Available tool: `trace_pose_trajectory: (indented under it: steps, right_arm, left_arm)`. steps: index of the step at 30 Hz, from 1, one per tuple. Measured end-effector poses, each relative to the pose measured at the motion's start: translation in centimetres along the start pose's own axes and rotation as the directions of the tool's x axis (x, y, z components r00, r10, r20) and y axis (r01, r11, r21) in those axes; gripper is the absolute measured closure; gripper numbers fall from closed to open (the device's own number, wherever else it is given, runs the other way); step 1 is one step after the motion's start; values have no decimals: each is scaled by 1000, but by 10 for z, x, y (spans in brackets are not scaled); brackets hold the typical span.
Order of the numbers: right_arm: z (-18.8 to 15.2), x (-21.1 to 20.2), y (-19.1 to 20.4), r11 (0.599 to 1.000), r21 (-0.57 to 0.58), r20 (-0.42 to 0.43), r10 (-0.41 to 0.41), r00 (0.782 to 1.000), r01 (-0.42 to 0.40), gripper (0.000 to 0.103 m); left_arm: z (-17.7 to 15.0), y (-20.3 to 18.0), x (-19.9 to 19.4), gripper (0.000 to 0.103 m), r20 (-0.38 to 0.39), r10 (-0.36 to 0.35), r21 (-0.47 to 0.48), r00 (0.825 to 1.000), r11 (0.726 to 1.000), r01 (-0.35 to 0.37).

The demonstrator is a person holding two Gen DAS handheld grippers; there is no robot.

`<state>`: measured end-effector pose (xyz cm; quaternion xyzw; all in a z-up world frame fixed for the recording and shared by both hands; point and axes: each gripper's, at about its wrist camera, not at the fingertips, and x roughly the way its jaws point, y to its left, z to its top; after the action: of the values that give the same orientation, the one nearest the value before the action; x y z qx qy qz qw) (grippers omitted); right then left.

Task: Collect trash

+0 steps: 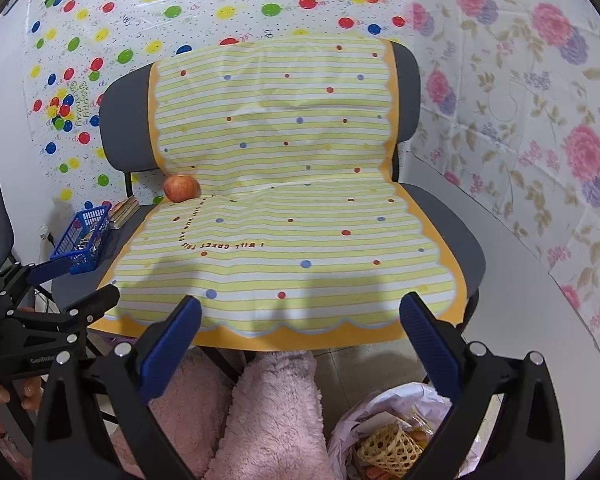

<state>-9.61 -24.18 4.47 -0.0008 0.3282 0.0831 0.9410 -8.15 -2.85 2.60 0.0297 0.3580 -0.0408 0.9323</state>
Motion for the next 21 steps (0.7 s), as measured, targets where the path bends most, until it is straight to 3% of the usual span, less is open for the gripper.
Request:
trace_pose_trajectory:
  steps: [21]
  right_arm:
    - [2, 16, 8, 1000, -10, -20, 24, 1000, -24, 6]
  left_arm:
    - [0, 14, 8, 6, -11, 33, -27, 999, 999, -34]
